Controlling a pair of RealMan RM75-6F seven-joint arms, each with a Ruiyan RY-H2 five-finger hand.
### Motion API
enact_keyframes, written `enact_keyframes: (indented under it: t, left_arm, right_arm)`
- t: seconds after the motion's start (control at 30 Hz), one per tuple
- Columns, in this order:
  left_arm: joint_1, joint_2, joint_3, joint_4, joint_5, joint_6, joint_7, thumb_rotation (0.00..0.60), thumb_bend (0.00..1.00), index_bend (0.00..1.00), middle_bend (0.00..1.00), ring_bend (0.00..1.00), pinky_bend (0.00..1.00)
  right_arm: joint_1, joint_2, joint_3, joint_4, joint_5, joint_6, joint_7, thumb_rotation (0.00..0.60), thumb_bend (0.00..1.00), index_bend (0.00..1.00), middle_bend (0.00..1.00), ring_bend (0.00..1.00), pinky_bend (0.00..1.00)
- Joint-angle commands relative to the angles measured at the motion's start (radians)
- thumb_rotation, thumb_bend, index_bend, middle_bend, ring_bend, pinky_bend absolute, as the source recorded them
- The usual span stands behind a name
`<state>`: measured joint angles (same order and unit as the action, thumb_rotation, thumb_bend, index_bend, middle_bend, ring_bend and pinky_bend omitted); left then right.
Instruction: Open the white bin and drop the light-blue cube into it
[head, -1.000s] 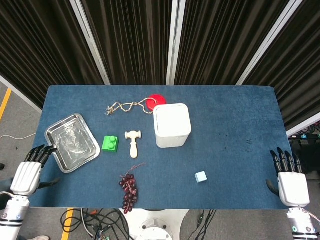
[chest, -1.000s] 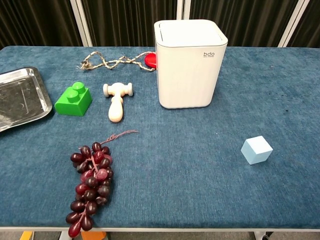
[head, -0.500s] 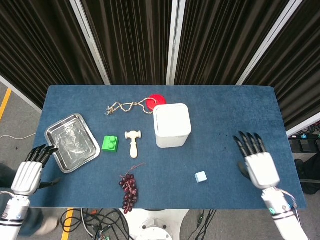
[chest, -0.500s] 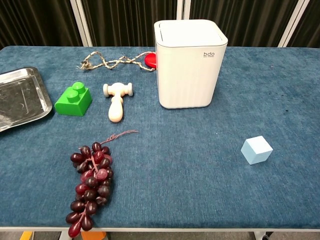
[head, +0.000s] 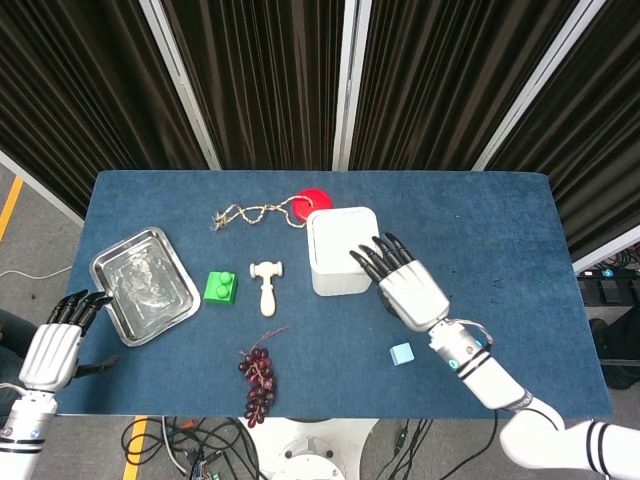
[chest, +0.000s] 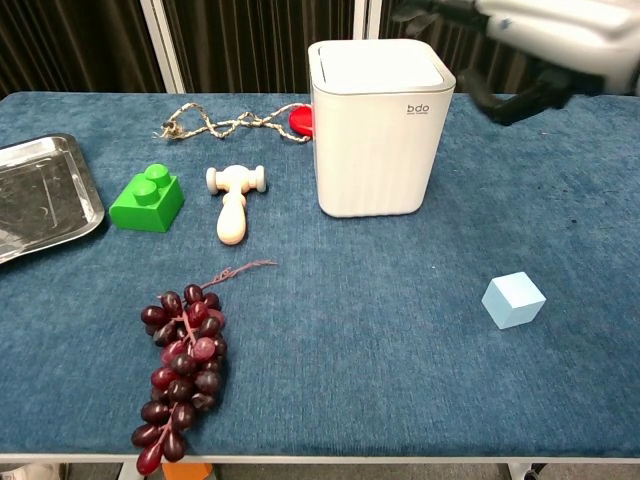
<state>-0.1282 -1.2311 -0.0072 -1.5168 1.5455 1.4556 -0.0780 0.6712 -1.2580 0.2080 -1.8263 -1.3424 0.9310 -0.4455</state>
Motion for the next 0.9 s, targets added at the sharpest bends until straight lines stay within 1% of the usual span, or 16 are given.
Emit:
enact_keyframes:
  t: [0.03, 0.3, 0.47, 0.53, 0.6, 0.7, 0.77, 0.8, 0.87, 0.9]
  left_arm:
    - [0.000, -0.002, -0.001, 0.004, -0.005, -0.004, -0.004, 0.600, 0.05, 0.18, 0.14, 0.07, 0.12]
    - [0.002, -0.008, 0.000, 0.020, -0.009, -0.006, -0.018, 0.600, 0.05, 0.18, 0.14, 0.07, 0.12]
    - [0.005, -0.008, 0.001, 0.025, -0.009, -0.003, -0.026, 0.600, 0.05, 0.18, 0.14, 0.07, 0.12]
    - [0.005, -0.009, 0.001, 0.025, -0.009, -0.004, -0.025, 0.600, 0.05, 0.18, 0.14, 0.07, 0.12]
    - [0.005, -0.009, 0.001, 0.026, -0.007, -0.002, -0.024, 0.600, 0.05, 0.18, 0.14, 0.07, 0.12]
    - [0.005, -0.008, 0.000, 0.024, -0.007, -0.001, -0.023, 0.600, 0.05, 0.18, 0.14, 0.07, 0.12]
    - [0.005, -0.008, 0.000, 0.023, -0.007, 0.000, -0.023, 0.600, 0.05, 0.18, 0.14, 0.07, 0.12]
    - [0.005, -0.008, 0.000, 0.023, -0.007, 0.000, -0.024, 0.600, 0.05, 0.18, 0.14, 0.07, 0.12]
    - [0.005, -0.010, 0.000, 0.024, -0.006, 0.000, -0.024, 0.600, 0.05, 0.18, 0.14, 0.07, 0.12]
    - [0.004, -0.010, 0.001, 0.025, -0.006, -0.002, -0.024, 0.600, 0.05, 0.18, 0.14, 0.07, 0.12]
  right_arm:
    - [0.015, -0.024, -0.003, 0.014, 0.021, -0.009, -0.009, 0.600, 0.67, 0.00, 0.17, 0.00, 0.00]
    - [0.036, -0.047, -0.027, 0.041, 0.071, -0.028, -0.023, 0.600, 0.67, 0.00, 0.20, 0.00, 0.00]
    - [0.039, -0.046, -0.051, 0.051, 0.075, -0.036, -0.007, 0.600, 0.68, 0.00, 0.22, 0.00, 0.00]
    - [0.037, -0.045, -0.053, 0.048, 0.064, -0.024, 0.008, 0.600, 0.68, 0.00, 0.23, 0.00, 0.00]
    - [0.031, -0.047, -0.044, 0.042, 0.026, 0.014, 0.036, 0.600, 0.68, 0.00, 0.22, 0.00, 0.00]
    - [0.013, -0.038, -0.027, 0.023, -0.079, 0.107, 0.105, 0.600, 0.68, 0.00, 0.18, 0.00, 0.00]
    - [-0.008, -0.016, -0.030, 0.002, -0.161, 0.177, 0.137, 0.600, 0.68, 0.00, 0.14, 0.00, 0.00]
    - [-0.019, -0.002, -0.038, -0.011, -0.193, 0.202, 0.145, 0.600, 0.67, 0.00, 0.13, 0.00, 0.00]
    - [-0.054, 0.039, -0.077, -0.055, -0.247, 0.239, 0.171, 0.600, 0.63, 0.00, 0.11, 0.00, 0.00]
    - [-0.076, 0.069, -0.110, -0.081, -0.268, 0.246, 0.184, 0.600, 0.61, 0.00, 0.11, 0.00, 0.00]
